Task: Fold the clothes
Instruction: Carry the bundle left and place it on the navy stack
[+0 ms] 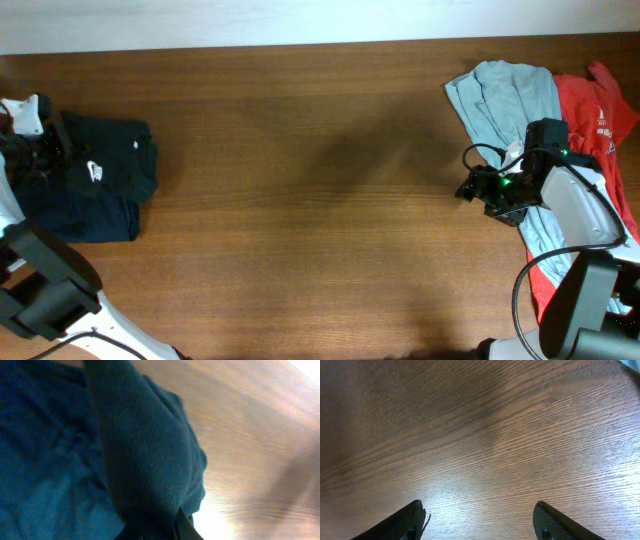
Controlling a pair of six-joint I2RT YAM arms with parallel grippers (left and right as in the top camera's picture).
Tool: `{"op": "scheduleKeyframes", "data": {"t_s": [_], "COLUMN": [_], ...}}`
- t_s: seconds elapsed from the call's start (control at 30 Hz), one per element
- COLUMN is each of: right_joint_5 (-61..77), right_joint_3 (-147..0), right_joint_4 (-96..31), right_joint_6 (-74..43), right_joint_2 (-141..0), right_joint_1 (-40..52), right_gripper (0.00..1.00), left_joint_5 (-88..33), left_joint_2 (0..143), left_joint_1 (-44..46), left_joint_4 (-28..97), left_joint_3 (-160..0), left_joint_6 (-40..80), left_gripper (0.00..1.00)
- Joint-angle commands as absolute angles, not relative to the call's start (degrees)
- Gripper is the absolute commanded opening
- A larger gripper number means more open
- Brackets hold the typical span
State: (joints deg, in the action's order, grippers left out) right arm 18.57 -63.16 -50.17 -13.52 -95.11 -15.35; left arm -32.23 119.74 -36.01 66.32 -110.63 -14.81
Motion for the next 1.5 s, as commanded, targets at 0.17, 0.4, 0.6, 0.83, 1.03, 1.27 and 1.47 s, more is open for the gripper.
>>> {"op": "scheduleKeyframes", "data": {"t_s": [0.17,0.4,0.6,0.83,1.03,1.27,1.47], "right_joint_5": [19.11,19.09,19.09,19.09,19.09,19.11,19.09], "right_joint_3": [-63.37,-63.37,-63.37,-63.37,-63.37,-63.37,-63.37], "right_joint_4": [-50.43,-50.57,-50.61,-50.63,-50.81,-50.78,-50.78], "right_joint_6": [-13.58,-13.58,-13.58,-13.61,-13.61,-13.61,-13.61], "right_joint_2": [-94.98,-94.98,-94.98,-94.98,-94.98,-94.98,-94.98], "right_joint_1": [-15.4,-15.4,-15.4,-15.4,-15.4,-15.4,-15.4], "right_gripper": [0.74,0.74,0.74,0.74,0.74,0.74,0.74], "left_joint_5": [-39.18,-31.55,-26.39,-21.39,-20.99,-20.34,-22.24], "left_joint_2": [113.58,110.54,113.34,118.93,122.87,123.07,122.74], "left_joint_1": [-33.74,-34.2,-34.35,-35.59,-39.35,-44.47,-47.4], "left_joint_4": [69.56,69.97,69.8,69.45,68.1,67.53,69.54], "left_joint_3": [-117.91,-118.19,-118.17,-118.17,-118.17,-118.17,-118.3], "left_joint_6": [-15.9,-15.9,-15.9,-15.9,-15.88,-13.47,-10.74], "left_gripper": [0.0,0.0,0.0,0.0,0.05,0.34,0.45]}}
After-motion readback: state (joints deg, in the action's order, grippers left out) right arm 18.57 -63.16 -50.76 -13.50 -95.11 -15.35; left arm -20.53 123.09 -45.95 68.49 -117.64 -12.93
